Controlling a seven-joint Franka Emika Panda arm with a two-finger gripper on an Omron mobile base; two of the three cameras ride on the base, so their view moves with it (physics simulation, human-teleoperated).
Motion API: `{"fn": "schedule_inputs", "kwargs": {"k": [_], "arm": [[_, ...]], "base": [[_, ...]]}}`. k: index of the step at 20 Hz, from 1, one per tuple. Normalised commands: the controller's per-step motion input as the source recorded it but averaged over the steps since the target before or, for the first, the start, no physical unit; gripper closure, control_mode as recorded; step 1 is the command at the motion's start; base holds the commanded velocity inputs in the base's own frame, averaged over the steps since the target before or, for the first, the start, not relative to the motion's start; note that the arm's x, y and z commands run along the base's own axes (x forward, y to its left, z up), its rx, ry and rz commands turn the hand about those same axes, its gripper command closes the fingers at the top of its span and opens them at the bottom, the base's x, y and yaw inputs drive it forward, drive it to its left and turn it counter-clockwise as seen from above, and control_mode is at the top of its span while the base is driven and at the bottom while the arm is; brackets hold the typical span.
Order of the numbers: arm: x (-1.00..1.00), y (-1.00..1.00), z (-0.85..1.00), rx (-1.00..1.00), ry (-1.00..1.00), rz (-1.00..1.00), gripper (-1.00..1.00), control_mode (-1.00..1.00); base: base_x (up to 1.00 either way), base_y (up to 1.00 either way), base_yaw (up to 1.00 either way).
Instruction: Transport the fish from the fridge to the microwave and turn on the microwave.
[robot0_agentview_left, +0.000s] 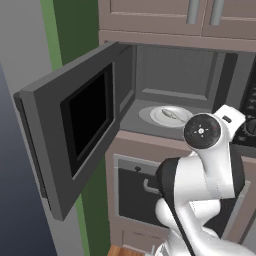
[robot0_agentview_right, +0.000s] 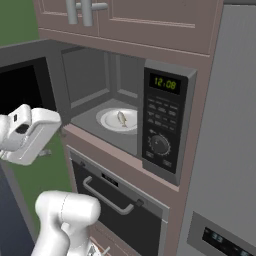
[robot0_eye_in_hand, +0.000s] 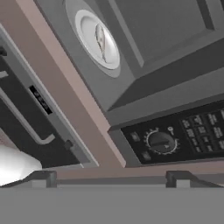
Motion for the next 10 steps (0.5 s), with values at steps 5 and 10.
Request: {"fn": "schedule_inputs", "kwargs": {"k": [5, 10], "arm": [[-0.95, -0.03, -0.73, -0.03, -0.21, 0.0, -1.0, -1.0], [-0.47, 0.0, -0.73, -0.21, -0.3, 0.07, -1.0, -1.0]], "base": [[0.0, 0.0, 0.0], [0.0, 0.0, 0.0]]}}
